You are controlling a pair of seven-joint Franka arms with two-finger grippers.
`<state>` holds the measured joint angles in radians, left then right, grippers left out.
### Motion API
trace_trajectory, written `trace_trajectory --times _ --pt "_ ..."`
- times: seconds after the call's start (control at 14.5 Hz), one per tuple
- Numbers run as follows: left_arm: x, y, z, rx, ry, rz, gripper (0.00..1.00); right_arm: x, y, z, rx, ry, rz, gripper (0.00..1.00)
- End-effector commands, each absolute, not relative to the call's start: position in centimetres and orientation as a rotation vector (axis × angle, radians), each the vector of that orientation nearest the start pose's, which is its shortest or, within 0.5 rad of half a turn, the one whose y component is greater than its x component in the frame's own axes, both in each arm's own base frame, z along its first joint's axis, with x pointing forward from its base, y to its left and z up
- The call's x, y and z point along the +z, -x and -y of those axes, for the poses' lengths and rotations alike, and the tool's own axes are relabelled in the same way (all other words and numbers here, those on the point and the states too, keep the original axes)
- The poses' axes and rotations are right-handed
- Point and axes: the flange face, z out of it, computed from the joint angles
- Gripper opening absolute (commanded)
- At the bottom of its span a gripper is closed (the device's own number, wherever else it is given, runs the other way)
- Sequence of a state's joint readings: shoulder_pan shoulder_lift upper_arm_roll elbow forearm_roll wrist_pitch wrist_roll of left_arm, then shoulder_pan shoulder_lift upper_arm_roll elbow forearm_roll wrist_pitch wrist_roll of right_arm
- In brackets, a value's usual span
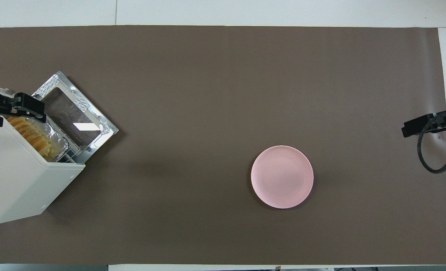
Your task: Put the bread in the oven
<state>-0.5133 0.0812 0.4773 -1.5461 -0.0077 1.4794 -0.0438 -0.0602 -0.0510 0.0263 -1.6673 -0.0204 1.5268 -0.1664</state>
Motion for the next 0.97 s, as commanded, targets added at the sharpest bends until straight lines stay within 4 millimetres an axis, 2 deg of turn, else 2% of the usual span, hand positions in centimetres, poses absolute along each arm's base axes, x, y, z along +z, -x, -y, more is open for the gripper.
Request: trace_trajectory --times 0.0,0.48,0.69,0.9 --pt "60.1 -54.7 2.8 0.215 3.13 -0.029 1.0 60.5 -52.4 2.3 0.153 3.154 0.23 1.0" --pt "60.5 -54.9 2.3 0.181 3.141 -0.017 1.0 60.5 -52.4 2.3 0.153 3.154 0.23 1.0" --pt "60.2 -55.3 3.2 0.155 3.14 -0.046 1.0 60.5 -52.4 2.3 0.153 3.154 0.23 1.0" --pt "60.3 -55.3 3.3 0.145 3.141 -0.048 1.0 60.5 -52.4 2.3 0.153 3.154 0.23 1.0"
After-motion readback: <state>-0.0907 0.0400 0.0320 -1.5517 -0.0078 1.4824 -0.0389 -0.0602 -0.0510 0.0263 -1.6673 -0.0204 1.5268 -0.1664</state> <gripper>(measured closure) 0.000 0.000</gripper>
